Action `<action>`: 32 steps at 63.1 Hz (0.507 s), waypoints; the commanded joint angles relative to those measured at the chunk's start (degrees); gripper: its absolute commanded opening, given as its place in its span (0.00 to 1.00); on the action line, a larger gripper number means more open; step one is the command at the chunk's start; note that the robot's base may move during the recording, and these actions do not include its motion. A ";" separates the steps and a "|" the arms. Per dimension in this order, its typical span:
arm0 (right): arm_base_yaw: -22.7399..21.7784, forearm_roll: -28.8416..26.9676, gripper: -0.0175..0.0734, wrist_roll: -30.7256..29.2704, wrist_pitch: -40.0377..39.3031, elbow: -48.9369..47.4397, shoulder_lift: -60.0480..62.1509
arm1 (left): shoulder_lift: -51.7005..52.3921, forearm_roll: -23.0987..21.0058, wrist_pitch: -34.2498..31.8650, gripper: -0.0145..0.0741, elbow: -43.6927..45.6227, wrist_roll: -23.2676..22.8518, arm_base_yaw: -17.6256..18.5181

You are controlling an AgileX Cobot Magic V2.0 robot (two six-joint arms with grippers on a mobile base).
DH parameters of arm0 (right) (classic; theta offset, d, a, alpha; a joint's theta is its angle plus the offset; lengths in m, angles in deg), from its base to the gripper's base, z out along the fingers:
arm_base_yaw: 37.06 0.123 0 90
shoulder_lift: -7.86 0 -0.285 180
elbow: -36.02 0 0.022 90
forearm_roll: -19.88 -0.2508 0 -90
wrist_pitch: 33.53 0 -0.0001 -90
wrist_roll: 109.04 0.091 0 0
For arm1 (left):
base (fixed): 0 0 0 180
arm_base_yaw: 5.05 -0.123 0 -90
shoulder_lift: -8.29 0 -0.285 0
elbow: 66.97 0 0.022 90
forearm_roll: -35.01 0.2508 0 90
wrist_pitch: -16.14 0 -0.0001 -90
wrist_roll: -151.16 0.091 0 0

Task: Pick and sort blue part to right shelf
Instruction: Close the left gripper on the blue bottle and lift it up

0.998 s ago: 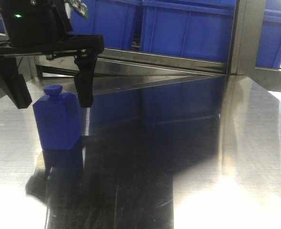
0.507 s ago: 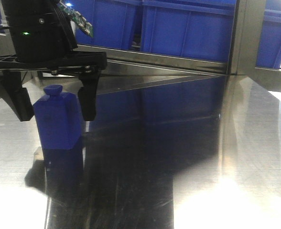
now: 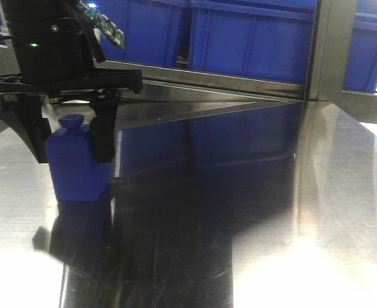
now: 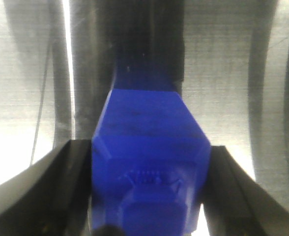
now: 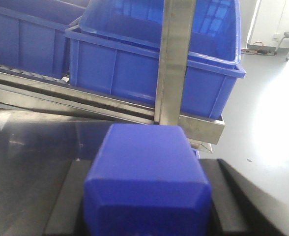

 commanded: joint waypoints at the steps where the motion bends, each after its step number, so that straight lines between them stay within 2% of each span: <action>1: -0.42 0.65 0.68 -0.54 -5.25 -1.78 -0.35 | 2.68 -0.40 -0.02 0.63 1.68 -0.60 -0.16; 25: -0.42 0.65 0.68 -0.54 -5.25 -1.78 -0.35 | 5.69 -0.63 -0.02 0.62 1.68 -0.49 -0.16; 32: -0.42 0.65 0.68 -0.54 -5.25 -1.78 -0.35 | 9.58 -1.37 -0.33 0.62 1.46 2.76 -0.44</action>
